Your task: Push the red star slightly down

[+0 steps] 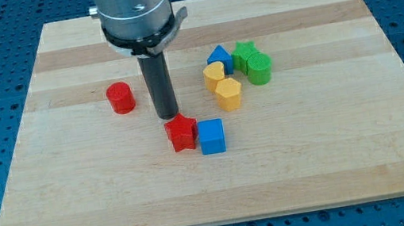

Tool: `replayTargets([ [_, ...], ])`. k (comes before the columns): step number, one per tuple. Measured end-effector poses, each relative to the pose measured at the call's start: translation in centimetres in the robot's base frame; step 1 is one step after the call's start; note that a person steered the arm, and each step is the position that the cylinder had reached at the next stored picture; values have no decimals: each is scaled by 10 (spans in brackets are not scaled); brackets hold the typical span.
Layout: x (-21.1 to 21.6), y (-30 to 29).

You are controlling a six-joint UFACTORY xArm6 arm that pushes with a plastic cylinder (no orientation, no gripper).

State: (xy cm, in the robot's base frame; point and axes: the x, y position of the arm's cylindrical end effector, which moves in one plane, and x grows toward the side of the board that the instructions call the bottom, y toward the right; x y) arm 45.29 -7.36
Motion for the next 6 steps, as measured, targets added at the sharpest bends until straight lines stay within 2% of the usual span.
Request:
replayTargets([
  [3, 5, -4],
  [6, 44, -7],
])
